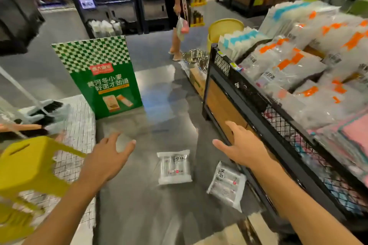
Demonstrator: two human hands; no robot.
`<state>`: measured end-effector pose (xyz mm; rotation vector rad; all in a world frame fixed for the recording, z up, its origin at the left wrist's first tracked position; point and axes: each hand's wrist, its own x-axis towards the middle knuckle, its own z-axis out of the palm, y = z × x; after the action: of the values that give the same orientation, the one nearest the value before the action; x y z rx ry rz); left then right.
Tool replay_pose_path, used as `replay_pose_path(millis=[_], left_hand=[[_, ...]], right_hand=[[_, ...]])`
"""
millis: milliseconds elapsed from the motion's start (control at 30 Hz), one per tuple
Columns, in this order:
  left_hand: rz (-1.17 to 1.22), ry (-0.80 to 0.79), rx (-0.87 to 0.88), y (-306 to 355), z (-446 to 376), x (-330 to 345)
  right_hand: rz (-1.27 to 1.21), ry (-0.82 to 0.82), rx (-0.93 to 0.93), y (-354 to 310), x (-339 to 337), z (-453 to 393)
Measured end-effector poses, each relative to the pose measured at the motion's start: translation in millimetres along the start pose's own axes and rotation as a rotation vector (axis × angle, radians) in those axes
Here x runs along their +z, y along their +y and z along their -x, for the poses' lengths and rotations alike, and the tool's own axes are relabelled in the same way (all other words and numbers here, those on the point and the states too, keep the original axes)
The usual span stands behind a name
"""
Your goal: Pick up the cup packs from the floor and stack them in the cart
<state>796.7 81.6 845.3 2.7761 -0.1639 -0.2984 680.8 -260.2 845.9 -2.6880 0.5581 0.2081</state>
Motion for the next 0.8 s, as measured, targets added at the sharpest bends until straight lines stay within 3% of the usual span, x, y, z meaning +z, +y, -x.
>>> replay_pose_path(millis=[233,433,600,800], left_hand=[[-0.013,-0.028,-0.017,1.5,-113.8,39.7],[-0.137,-0.011,0.003,-5.0,-210.1,118.8],[-0.214,-0.061,0.026,-33.1,-288.5,237.2],[-0.320,-0.229,0.009,-103.5,-363.7,445.2]], right_hand=[[-0.009,-0.033,0.104,-6.8,36.7,-93.4],[0.047,-0.033,0.117,11.6,99.0,-199.0],[0.107,-0.065,0.134,49.1,198.3,-287.3],[0.103,-0.138,0.205,110.5,393.4,-369.3]])
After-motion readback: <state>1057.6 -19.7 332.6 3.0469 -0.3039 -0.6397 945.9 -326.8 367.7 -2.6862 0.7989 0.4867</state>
